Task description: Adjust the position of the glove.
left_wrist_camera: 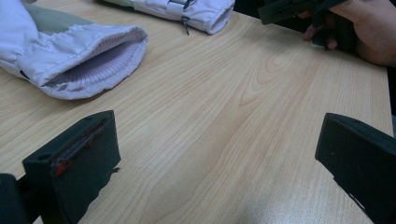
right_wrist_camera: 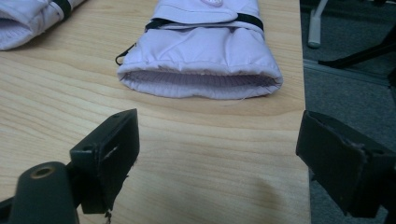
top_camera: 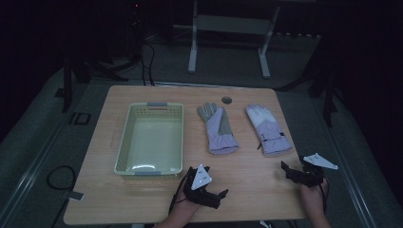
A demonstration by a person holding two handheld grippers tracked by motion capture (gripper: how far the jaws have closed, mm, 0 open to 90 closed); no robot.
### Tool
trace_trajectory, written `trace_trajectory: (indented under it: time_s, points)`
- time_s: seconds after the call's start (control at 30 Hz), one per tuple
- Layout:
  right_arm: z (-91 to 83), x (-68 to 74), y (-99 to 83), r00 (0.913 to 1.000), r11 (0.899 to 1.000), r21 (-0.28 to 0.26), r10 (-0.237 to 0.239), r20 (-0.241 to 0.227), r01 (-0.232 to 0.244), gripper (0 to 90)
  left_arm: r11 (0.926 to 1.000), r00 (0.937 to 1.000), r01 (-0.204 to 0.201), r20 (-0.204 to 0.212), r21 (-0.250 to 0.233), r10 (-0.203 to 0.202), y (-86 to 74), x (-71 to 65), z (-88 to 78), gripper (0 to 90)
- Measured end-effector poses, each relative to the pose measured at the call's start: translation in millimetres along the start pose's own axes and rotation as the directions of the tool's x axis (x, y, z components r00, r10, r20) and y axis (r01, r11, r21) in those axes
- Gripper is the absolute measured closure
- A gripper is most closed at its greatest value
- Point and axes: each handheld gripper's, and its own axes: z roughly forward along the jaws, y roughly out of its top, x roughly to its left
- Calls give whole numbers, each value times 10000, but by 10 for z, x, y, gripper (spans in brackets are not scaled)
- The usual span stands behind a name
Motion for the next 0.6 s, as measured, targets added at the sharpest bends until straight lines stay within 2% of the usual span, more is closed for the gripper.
trace_trajectory:
  time_s: [0.1,0.2,0.27,0.37,0.4,0.43,0.6]
  points:
    - [4,0,0,10000,9999,113,27,41,-28,134,10000,10000,46,-20,-13,-46,-2,1,-4,0]
    - [2,-5,-2,10000,9999,157,36,-91,-35,132,10000,10000,59,-23,-20,-59,-3,-1,-6,0]
    - [9,-4,1,9994,9994,341,30,-347,-18,121,10000,10000,75,-24,-16,-75,-4,-3,-7,0]
    - [0,5,22,9999,9987,497,90,-125,-83,116,9999,9999,101,-14,-6,-101,-5,-3,-10,0]
    - [-5,4,32,9999,9986,531,46,-139,-38,116,9999,9999,106,-16,-6,-106,-6,-2,-12,0]
    - [-15,6,49,10000,9985,543,-64,39,61,113,9999,9999,119,-24,-11,-119,-6,-1,-12,0]
    - [-88,-10,155,9994,9996,269,40,331,-49,108,9999,9999,109,-26,-2,-109,-6,-3,-10,0]
